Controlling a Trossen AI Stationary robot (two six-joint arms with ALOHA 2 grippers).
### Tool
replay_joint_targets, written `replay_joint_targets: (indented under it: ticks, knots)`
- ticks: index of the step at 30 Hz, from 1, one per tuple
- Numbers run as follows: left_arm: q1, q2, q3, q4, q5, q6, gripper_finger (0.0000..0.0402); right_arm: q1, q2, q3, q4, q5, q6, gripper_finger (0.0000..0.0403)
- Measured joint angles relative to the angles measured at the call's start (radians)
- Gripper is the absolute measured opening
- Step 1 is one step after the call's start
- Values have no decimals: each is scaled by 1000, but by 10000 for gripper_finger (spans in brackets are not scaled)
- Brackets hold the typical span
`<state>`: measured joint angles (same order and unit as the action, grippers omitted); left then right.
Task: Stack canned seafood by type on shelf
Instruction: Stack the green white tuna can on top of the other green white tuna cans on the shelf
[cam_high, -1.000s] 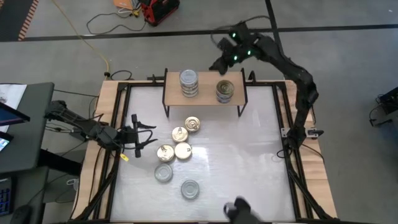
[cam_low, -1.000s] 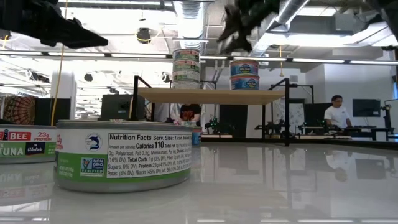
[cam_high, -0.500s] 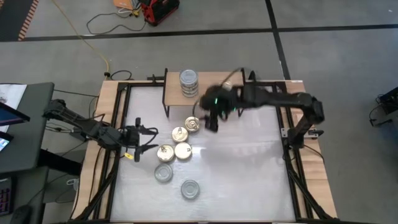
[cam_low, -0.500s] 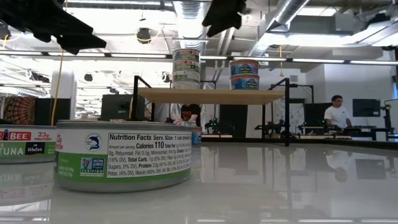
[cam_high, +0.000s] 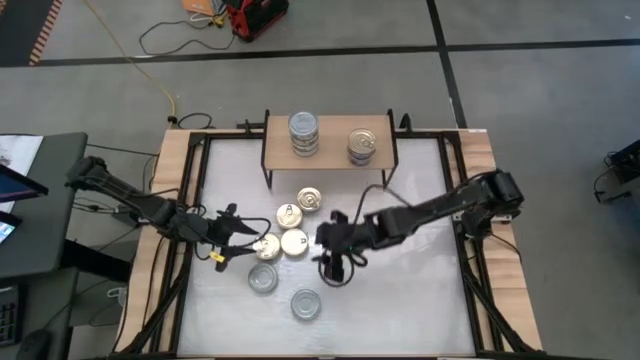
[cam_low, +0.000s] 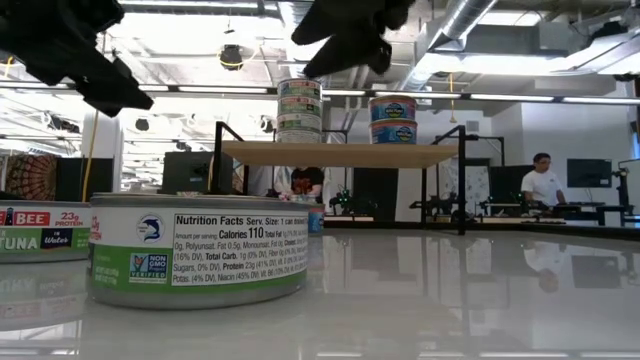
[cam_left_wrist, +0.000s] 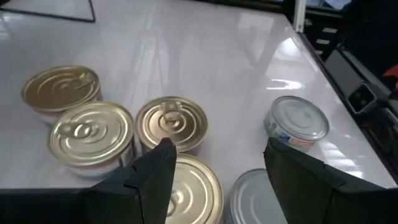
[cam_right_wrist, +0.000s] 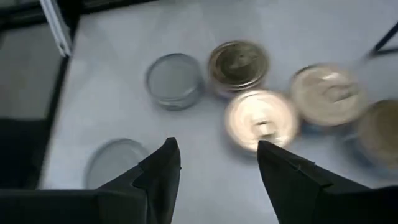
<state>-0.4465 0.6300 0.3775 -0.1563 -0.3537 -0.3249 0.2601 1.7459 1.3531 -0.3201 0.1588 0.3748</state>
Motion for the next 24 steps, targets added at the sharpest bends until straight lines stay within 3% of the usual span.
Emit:
replay_joint_targets:
  ticks: [8,16,24]
  knots:
    - [-15,74,-14,256,-47,108,233,93,199,77,13,-32,241,213]
    - [-62,125,-17,334,-56,147,233,127,340,246,-157,-38,225,198]
    - [-75,138,-18,328,-74,122,233,125,404,274,-201,-35,209,195]
